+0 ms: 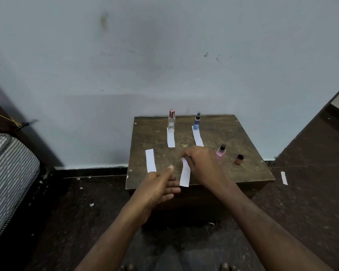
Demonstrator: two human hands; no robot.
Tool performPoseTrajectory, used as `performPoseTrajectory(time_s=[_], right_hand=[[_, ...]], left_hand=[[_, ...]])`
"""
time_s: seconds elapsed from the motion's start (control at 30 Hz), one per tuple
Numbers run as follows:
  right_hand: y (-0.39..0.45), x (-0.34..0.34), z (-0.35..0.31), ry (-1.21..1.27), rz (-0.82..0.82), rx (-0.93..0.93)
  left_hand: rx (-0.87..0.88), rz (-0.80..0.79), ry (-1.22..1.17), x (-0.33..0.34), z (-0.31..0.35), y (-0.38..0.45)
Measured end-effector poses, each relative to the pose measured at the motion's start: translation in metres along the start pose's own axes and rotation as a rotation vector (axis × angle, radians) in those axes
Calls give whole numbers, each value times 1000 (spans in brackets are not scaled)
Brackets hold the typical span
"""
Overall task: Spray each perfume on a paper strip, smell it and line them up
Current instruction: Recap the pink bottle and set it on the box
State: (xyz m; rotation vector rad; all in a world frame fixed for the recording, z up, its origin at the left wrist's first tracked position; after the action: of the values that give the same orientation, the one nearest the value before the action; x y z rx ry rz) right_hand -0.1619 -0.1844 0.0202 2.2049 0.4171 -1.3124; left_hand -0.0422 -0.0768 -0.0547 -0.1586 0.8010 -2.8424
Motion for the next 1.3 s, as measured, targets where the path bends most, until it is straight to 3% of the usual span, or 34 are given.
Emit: performPoseTrajectory(time_s=[0.27,0.43,0.53,0.6,0.7,0.77,0.83,0.9,0.97,1.07,1.3], right_hand=[[21,25,15,-29,-37,47],[28,34,21,-182,-59,83],[26,22,10,-184,-34,78],[20,-14,-13,-98,114,-44],[-8,-100,-42,63,491,-220],[-27,-140,-25,118,665,-134],[-39,-156,21,119,718,62],[-39,-141,73,64,542,265],[-42,-110,116,-48,247,432],[-52,-72,136,-163,-27,454],[-55,-60,144,-205,-40,370]], left_hand=[[103,-5,99,7,4,3],[139,18,157,11,5,4],[309,122,291,7,24,-4],[427,186,324,4,39,-11],[536,227,326,8,55,-20],[603,255,367,16,64,-26],[679,264,421,29,74,-32],[800,259,552,46,87,-37],[919,247,704,63,98,-37],[946,275,739,75,104,-23],[856,225,752,121,90,15]])
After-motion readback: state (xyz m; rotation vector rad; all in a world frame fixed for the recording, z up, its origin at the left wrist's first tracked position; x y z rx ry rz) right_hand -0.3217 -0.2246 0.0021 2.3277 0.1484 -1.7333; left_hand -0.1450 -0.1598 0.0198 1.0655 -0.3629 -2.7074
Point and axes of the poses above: each hand's wrist, its own y-axis towards the middle knuckle, its own x-axis out of the palm, z = x × y, the point moved 9 cm from there along y, towards the middle knuckle
